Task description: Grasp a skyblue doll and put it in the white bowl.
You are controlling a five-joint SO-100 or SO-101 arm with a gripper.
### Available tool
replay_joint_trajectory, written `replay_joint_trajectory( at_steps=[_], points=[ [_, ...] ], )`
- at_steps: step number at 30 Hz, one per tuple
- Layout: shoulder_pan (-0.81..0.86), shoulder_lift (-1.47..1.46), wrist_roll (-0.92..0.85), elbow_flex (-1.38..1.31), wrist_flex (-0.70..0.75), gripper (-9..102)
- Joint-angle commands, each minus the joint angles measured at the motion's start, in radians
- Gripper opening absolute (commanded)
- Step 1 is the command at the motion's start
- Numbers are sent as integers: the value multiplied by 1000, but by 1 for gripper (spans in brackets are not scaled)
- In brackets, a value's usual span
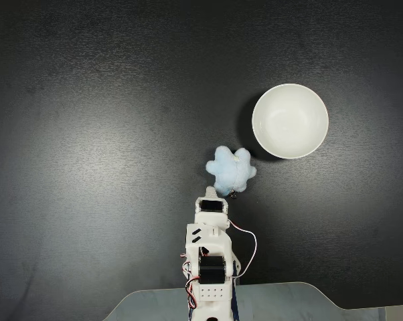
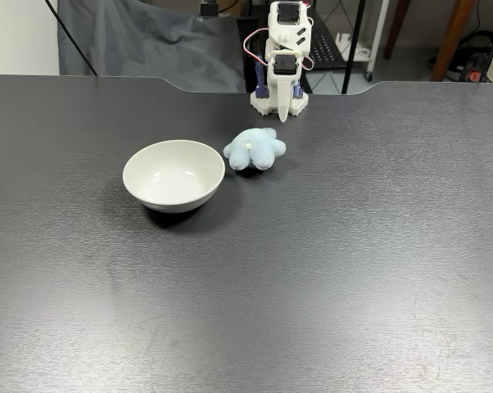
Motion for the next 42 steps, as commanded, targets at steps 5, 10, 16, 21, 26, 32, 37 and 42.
replay_joint_trajectory(
  at_steps=[5,10,16,21,26,32,37,42],
  points=[
    [5,2,11,-28,-34,0],
    [5,2,11,-244,-66,0],
    [11,-2,2,-598,31,0],
    [17,-179,0,-891,250,0],
    [18,-449,0,-1327,403,0],
    [21,-719,-2,-1795,499,0],
    [34,-904,-8,-1931,499,0],
    [114,-1042,-221,-1928,499,0]
  ],
)
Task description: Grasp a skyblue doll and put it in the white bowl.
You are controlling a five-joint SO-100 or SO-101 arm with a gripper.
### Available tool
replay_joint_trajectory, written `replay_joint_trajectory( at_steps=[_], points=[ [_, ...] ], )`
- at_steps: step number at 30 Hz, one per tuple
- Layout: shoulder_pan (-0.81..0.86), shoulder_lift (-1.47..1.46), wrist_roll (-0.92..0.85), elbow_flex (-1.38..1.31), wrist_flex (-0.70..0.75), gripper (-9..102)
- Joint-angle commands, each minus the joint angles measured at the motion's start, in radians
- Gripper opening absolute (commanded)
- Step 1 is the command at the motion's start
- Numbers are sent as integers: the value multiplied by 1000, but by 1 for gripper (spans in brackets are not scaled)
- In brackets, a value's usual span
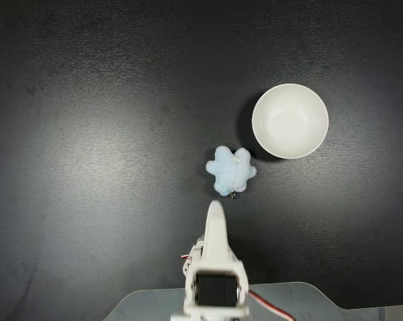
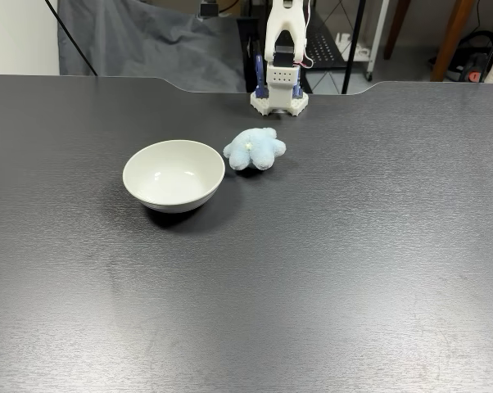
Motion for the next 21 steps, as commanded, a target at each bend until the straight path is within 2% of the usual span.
replay_joint_trajectory(
  at_steps=[1,4,11,21],
  points=[
    [57,-138,-195,-38,52,0],
    [95,-179,-304,-37,52,0],
    [166,-258,-411,17,52,0],
    [179,-278,-638,600,52,0]
  ],
)
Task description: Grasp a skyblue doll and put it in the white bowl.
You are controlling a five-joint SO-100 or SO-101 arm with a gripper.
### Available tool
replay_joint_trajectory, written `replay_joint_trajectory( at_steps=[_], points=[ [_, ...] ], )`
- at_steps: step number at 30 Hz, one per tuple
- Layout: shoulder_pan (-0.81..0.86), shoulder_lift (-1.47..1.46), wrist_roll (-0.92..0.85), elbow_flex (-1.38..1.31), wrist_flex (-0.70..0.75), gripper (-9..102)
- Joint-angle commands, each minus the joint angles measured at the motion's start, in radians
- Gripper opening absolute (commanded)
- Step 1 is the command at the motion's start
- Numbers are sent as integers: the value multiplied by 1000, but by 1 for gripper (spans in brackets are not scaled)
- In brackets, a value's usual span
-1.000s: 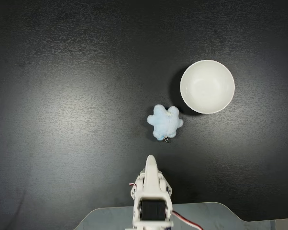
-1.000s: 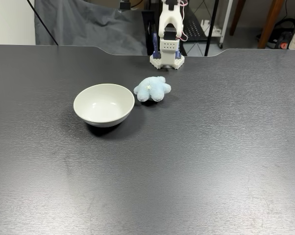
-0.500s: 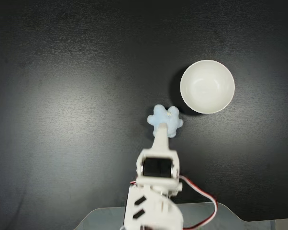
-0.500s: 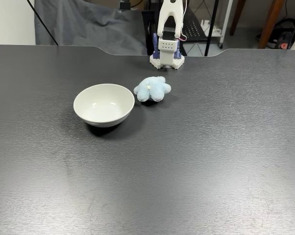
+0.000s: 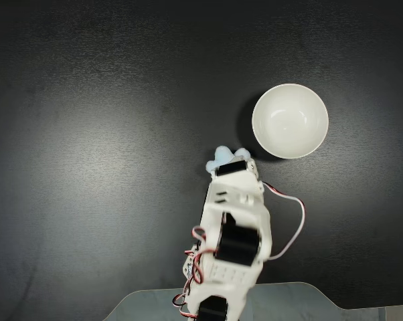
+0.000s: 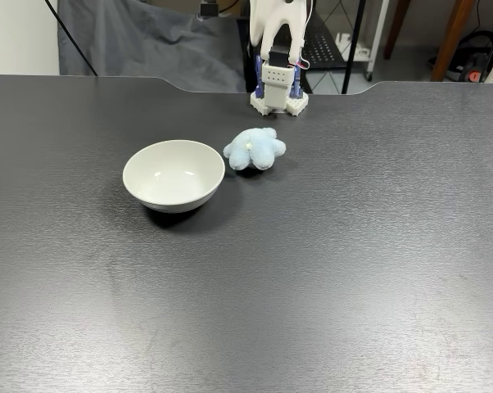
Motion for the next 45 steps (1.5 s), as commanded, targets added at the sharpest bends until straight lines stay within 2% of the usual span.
replay_joint_trajectory(
  at_steps=[1,8,16,19,26,30,37,45],
  points=[
    [17,2,-84,192,52,0],
    [18,-2,-89,333,46,0],
    [18,-2,-92,350,46,1],
    [18,-2,-94,348,46,7],
    [41,0,-92,351,46,42],
    [106,0,-92,348,46,55],
    [150,-3,-115,350,46,56],
    [169,-81,-410,341,-11,56]
  ],
)
